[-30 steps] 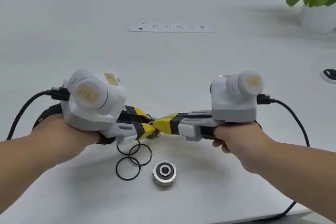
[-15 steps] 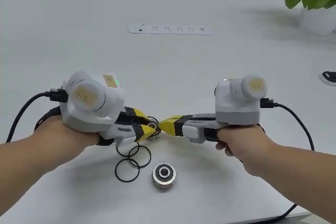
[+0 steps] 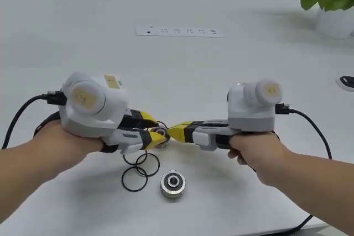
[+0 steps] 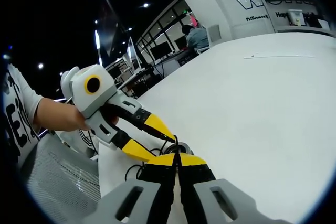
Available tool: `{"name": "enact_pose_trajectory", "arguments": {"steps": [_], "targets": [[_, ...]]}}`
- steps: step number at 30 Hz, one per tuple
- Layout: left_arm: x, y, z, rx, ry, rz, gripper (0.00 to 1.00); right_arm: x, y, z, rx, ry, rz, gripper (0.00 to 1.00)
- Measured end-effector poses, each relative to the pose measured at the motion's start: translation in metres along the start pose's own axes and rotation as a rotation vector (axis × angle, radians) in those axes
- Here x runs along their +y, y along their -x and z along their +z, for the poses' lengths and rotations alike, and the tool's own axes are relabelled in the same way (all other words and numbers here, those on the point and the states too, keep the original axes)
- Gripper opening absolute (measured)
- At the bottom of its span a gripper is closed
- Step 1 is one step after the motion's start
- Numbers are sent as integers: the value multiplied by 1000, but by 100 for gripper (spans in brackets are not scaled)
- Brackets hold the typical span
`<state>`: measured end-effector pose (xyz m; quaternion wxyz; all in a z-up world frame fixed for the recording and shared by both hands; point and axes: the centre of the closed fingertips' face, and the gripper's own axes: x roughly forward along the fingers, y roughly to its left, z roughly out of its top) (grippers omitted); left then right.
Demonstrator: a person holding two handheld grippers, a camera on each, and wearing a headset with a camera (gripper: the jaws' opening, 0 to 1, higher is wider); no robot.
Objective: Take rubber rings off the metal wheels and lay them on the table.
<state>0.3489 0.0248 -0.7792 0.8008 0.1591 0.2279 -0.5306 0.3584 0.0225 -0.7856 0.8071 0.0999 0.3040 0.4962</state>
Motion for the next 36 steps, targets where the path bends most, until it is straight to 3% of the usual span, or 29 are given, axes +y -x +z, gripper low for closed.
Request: {"name": "enact_pose_trajectory", "arguments": {"steps": [20, 36], "targets": [[3, 25, 12, -48, 6, 18, 27, 8, 3, 8, -27, -17, 11, 0], [-2, 50, 15, -71, -9, 28, 34, 26, 2, 15, -40, -17, 48, 0]]}}
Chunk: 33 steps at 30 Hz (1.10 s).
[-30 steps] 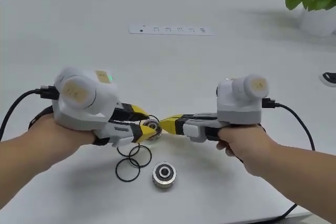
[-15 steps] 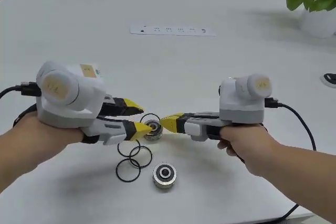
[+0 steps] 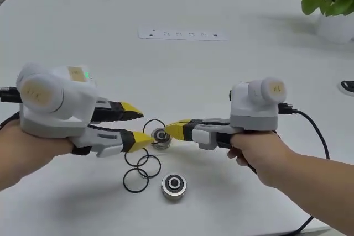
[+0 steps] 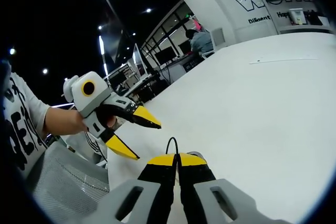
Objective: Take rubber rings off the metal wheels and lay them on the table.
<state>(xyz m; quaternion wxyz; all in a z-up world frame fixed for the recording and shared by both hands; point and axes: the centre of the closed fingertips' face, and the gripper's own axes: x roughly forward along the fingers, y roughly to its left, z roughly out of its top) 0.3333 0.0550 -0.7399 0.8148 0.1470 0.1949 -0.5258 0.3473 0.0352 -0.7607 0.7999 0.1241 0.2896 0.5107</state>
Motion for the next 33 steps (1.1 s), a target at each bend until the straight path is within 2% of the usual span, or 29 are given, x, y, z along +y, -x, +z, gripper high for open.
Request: {"name": "enact_pose_trajectory", "arguments": {"steps": [4, 13, 23, 33], "targets": [[0, 6, 0, -9, 6, 6, 36, 2, 0, 1, -1, -2, 7, 0], [-2, 19, -11, 1, 16, 19, 40, 9, -4, 1, 1, -9, 35, 0], [-1, 35, -12, -16, 29, 38, 45, 18, -8, -1, 11, -11, 56, 0], [-1, 46, -19, -19, 39, 50, 49, 29, -15, -5, 28, -15, 77, 0]]}}
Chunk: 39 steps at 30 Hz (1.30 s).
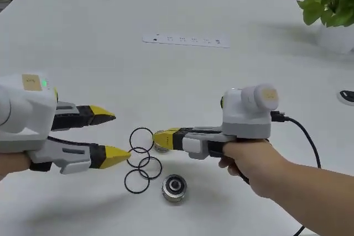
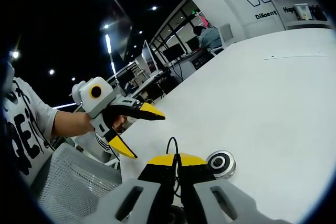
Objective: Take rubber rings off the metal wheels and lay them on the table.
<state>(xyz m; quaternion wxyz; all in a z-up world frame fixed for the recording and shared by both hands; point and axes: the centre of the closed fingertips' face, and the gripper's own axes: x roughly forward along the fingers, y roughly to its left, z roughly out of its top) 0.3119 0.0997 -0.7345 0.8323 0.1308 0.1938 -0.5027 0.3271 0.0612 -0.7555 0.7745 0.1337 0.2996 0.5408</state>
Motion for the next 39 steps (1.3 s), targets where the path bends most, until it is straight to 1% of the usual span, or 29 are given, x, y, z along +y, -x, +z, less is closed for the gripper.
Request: {"name": "enact_pose_trajectory", "arguments": {"steps": [12, 19, 25, 32, 39], "targets": [[2, 9, -4, -9, 7, 15, 51, 12, -14, -17, 53, -14, 29, 0], [2, 15, -12, -9, 23, 24, 51, 17, -22, -25, 80, -15, 39, 0], [3, 19, -18, -8, 37, 33, 51, 16, -28, -33, 105, -14, 35, 0], [5, 20, -21, -7, 44, 38, 51, 9, -31, -34, 112, -19, 21, 0], [5, 20, -23, -5, 49, 39, 51, 9, -33, -39, 130, -23, 26, 0]]}}
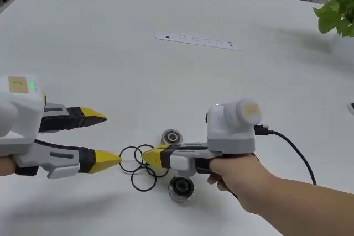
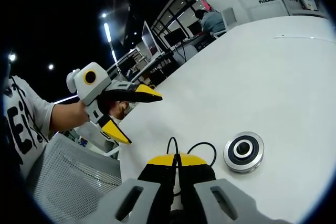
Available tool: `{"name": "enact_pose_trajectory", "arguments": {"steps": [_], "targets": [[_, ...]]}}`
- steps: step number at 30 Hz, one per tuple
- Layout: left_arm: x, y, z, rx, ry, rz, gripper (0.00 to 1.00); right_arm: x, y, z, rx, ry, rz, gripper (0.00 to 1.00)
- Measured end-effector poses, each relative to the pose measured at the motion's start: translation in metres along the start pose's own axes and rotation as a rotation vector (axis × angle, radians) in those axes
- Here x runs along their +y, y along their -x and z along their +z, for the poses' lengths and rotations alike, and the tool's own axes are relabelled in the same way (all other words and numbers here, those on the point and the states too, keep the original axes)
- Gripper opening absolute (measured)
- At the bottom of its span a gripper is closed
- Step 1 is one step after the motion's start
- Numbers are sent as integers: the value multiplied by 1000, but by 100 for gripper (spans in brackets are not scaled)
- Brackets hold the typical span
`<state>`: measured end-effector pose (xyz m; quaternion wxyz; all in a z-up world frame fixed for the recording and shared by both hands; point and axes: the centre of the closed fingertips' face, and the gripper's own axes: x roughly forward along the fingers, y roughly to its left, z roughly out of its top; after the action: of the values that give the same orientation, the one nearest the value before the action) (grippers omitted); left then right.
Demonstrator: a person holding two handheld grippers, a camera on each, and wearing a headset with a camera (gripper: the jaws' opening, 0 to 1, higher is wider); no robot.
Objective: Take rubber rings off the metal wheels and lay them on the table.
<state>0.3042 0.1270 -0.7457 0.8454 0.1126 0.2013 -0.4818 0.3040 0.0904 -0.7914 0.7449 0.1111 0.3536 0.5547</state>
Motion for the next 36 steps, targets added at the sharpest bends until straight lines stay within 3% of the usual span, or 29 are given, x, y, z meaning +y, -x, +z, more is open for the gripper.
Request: {"name": "enact_pose_trajectory", "arguments": {"steps": [25, 36], "targets": [[-4, 0, -5, 14, 9, -5, 50, -9, -4, -2, 10, 17, -37, 0], [-4, 0, -4, 16, 8, -5, 50, -11, -5, -2, 21, 43, -50, 6]]}}
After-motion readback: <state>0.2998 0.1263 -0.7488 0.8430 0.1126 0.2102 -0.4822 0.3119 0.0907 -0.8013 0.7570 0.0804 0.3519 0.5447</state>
